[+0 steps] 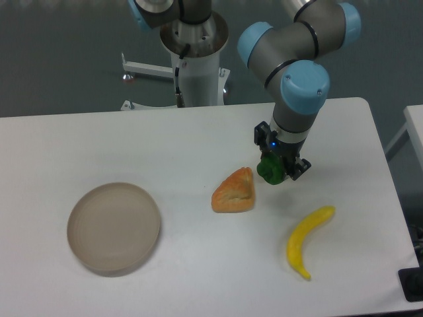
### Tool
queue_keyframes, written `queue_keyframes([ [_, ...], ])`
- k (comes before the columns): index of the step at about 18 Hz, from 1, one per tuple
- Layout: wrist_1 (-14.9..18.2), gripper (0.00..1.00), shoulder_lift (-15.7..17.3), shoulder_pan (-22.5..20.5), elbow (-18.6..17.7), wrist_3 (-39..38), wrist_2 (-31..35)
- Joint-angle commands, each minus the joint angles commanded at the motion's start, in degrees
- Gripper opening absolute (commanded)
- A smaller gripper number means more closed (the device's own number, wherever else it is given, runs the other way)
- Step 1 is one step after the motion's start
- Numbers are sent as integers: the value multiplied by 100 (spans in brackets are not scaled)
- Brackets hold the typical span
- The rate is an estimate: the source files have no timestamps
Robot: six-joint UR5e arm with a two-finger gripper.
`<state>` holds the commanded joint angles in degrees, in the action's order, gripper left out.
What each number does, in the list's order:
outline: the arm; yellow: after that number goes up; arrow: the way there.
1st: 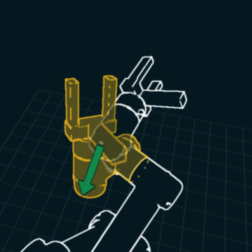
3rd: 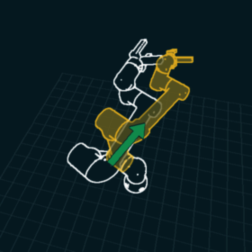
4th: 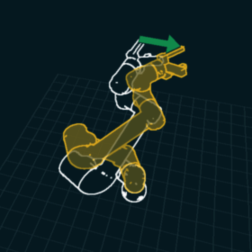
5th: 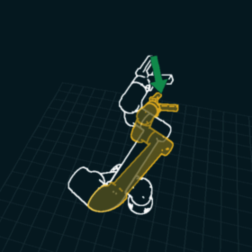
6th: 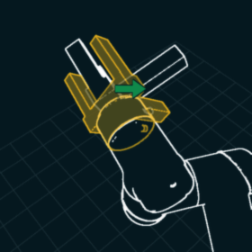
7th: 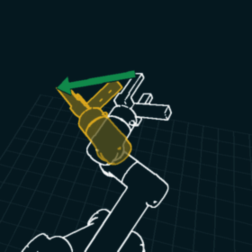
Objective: Pick up the green pepper from the table
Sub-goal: 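Lift the green pepper and carry it toward the bread roll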
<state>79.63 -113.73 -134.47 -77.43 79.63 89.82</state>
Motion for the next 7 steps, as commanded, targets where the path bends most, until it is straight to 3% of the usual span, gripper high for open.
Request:
queue_keyframes([
  [7,-9,16,0,-44,44,26,-26],
])
